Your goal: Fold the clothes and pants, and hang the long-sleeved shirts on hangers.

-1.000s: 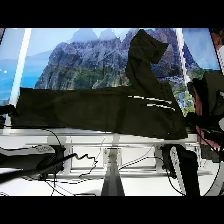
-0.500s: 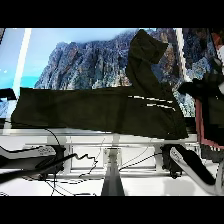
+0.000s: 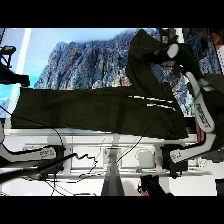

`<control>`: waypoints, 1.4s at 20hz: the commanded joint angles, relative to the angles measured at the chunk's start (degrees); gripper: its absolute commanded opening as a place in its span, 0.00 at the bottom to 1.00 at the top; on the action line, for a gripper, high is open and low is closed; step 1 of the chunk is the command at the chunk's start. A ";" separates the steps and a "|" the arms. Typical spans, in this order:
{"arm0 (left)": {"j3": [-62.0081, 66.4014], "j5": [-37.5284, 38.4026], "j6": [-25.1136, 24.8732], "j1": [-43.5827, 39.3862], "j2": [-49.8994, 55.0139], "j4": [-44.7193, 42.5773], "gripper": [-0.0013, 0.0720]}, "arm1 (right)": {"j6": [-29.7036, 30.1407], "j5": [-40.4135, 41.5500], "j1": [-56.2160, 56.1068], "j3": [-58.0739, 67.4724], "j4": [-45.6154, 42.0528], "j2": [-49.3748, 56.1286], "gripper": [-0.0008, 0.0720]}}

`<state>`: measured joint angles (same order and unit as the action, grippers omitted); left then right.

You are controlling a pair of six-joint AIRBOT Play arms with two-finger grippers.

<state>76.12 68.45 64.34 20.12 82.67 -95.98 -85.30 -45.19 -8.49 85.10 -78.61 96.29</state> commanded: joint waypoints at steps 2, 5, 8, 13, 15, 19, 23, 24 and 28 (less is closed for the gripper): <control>0.07 -2.47 0.02 -1.57 -0.02 4.15 0.97 | -1.01 -1.27 -1.55 11.39 -1.16 11.89 0.71; 0.07 -2.49 0.02 -1.57 -0.02 4.15 0.97 | -1.05 -2.08 -1.53 14.51 -4.68 14.60 0.70; 0.07 -2.51 0.02 -1.57 -0.02 4.15 0.97 | -1.01 -5.35 -1.49 14.73 -7.37 14.91 0.44; 0.07 -2.47 0.04 -1.57 -0.04 8.31 0.97 | 0.33 -7.10 -2.08 15.21 -6.78 12.09 0.05; 0.07 -2.45 0.04 -1.57 -0.04 10.80 0.97 | 6.32 -9.03 -3.34 16.94 -6.56 8.13 0.05; 0.07 -1.09 0.04 -1.57 -0.11 18.23 0.97 | 11.47 -16.15 -6.40 18.47 -2.19 -3.48 0.05; 0.07 1.81 0.02 -1.62 -0.11 30.47 0.97 | 11.23 -36.92 -6.84 17.35 -4.00 -12.57 0.05; 0.07 2.40 0.02 -1.77 -0.11 34.36 0.97 | 11.23 -42.60 -6.84 16.00 -4.55 -14.91 0.05; 0.07 4.28 -0.02 -5.77 -0.09 45.64 0.97 | 10.97 -56.81 -6.91 1.29 -2.49 -26.23 0.05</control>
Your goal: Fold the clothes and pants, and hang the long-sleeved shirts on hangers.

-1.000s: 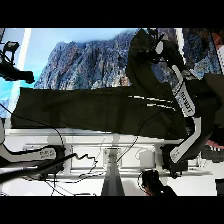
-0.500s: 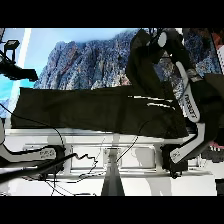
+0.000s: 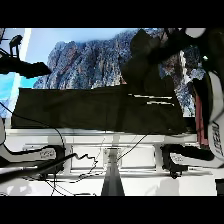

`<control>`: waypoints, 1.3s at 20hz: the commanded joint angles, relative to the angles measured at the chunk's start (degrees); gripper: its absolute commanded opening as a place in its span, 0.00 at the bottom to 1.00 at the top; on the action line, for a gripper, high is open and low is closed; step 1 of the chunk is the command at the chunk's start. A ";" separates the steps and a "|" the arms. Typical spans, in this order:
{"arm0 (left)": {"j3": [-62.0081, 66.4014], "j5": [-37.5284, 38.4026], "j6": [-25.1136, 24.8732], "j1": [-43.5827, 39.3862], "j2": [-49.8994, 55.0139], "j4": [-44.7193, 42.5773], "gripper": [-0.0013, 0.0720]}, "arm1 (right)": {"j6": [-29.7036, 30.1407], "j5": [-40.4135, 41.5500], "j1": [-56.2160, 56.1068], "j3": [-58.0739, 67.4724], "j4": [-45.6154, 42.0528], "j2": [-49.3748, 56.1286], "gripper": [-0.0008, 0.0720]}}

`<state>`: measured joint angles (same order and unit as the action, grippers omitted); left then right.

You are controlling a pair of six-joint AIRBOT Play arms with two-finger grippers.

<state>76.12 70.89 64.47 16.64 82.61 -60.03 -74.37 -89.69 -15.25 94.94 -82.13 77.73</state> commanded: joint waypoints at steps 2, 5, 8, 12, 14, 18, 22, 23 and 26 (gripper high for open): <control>0.07 1.77 -0.13 -6.86 -0.02 11.54 0.97 | -2.03 -12.44 -0.15 -20.22 1.44 -14.97 0.05; 0.07 -3.78 0.00 -16.15 0.35 14.40 0.97 | -6.58 -14.53 -0.15 -35.85 1.49 -25.57 0.05; 0.07 -17.29 2.89 -25.70 1.66 18.34 0.97 | -10.10 -15.93 -0.15 -44.19 1.51 -33.38 0.05; 0.09 -32.20 5.20 -36.52 4.96 19.65 0.97 | -10.12 -15.93 -0.11 -45.66 0.26 -37.64 0.05; 0.35 -35.21 8.94 -39.41 7.58 19.63 0.96 | -10.19 -15.98 -0.11 -45.66 1.09 -38.12 0.05; 6.38 -30.95 12.87 -39.87 15.32 20.26 0.96 | -9.51 -15.93 -0.11 -45.66 0.63 -38.03 0.05; 18.75 -25.92 16.33 -40.22 26.58 20.22 0.96 | -9.53 -15.91 -0.11 -45.66 1.51 -38.10 0.05; 22.45 -24.20 16.94 -40.26 29.92 20.22 0.96 | -9.53 -15.87 -0.11 -45.66 1.53 -38.10 0.05; 31.50 -19.91 19.85 -40.59 38.05 20.24 0.96 | -9.53 -15.76 -0.11 -45.66 1.51 -38.10 0.05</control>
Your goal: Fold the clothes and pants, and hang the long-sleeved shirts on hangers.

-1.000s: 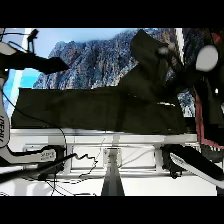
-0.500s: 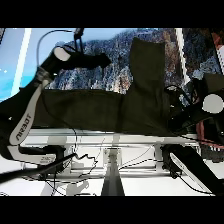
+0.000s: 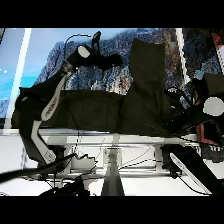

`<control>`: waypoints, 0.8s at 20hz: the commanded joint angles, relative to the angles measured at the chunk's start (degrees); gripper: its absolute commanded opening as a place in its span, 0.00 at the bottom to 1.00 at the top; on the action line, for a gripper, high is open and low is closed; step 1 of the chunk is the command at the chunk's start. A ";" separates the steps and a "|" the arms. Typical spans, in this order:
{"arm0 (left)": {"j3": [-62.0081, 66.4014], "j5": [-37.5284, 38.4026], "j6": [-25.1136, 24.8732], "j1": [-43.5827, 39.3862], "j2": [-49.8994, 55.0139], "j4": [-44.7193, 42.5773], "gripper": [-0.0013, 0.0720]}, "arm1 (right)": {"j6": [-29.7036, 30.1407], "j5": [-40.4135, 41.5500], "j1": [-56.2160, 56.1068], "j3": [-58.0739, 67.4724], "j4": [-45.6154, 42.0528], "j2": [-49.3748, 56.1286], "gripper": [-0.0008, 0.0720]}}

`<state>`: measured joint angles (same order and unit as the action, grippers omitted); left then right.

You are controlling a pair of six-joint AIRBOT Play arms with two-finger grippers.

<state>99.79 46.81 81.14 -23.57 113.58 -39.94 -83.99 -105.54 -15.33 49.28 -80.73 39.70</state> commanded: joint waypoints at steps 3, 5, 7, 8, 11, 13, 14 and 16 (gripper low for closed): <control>12.72 5.88 3.72 -1.62 11.87 0.15 0.94 | 0.09 0.22 -0.02 0.00 0.11 -0.07 0.05; 13.25 5.75 3.30 -3.23 13.05 0.02 0.94 | 0.07 0.90 -0.02 0.00 0.11 -0.04 0.05; 13.31 5.25 3.30 -5.14 14.03 -0.07 0.94 | 0.07 2.05 -0.02 0.00 0.11 -0.04 0.05; 13.31 4.26 3.32 -6.10 14.51 0.02 0.92 | 0.07 2.19 -0.02 0.00 0.11 -0.04 0.05; 13.31 -3.91 3.32 -8.72 14.95 0.17 0.89 | 0.04 1.77 -0.02 0.00 0.13 -0.04 0.05; 13.31 -10.12 3.32 -10.21 14.95 0.13 0.89 | 0.04 1.55 -0.02 0.00 0.13 -0.04 0.05; 13.31 -13.33 3.34 -10.71 15.08 0.15 0.83 | 0.02 1.55 -0.02 0.00 0.13 -0.07 0.05; 13.31 -18.27 3.34 -10.97 15.23 0.11 0.45 | -0.02 1.53 -0.02 0.00 0.15 -0.07 0.05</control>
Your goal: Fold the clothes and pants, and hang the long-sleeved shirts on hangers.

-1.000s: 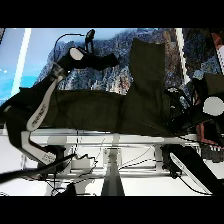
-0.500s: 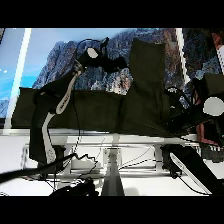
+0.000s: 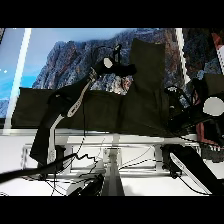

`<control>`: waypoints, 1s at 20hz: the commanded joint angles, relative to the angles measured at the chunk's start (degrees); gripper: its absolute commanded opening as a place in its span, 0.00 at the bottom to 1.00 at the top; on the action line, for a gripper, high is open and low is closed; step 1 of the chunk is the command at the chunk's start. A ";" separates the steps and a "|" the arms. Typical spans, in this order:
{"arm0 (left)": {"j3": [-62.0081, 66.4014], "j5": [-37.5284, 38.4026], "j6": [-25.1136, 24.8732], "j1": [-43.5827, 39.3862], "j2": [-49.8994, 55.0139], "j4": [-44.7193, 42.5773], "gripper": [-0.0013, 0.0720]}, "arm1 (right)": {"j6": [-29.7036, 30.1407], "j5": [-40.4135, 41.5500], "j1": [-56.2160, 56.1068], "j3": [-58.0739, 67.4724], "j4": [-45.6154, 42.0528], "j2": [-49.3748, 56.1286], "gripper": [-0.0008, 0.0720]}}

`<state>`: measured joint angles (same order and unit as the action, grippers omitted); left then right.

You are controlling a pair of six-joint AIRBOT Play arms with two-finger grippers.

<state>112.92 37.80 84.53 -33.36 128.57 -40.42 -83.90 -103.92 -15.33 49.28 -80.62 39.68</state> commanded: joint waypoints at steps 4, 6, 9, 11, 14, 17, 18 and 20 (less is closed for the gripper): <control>0.20 -14.67 -0.09 -0.07 -0.24 0.52 0.04 | -0.55 0.44 -0.02 0.00 -0.22 -0.02 0.05; 0.20 -13.57 -0.11 1.25 -2.08 -2.91 0.04 | -0.52 4.63 -0.02 0.00 -1.18 -0.02 0.05; 0.20 -11.93 -0.04 3.32 -8.09 -17.77 0.04 | -0.50 17.05 -0.02 0.00 -5.20 -0.02 0.05; 0.17 -9.60 -0.04 4.83 -13.09 -26.86 0.04 | -0.50 29.64 -0.02 0.00 -7.28 0.00 0.05; 0.17 -1.57 1.20 7.72 -20.70 -38.60 0.04 | -0.55 56.13 -0.02 0.00 -7.87 1.16 0.05; 0.17 7.10 6.91 10.64 -26.88 -48.41 0.04 | -0.72 75.19 0.00 0.00 -7.91 7.08 0.05; 0.11 9.70 7.23 11.74 -28.76 -49.86 0.04 | -1.33 80.35 0.00 0.00 -7.89 10.25 0.05; -0.72 13.66 7.21 13.86 -32.20 -50.05 0.04 | -3.56 90.73 0.00 0.39 -7.67 17.07 0.05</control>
<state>112.77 43.59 89.86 -22.24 101.54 -84.25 -85.32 -33.54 -15.33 49.36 -88.14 49.63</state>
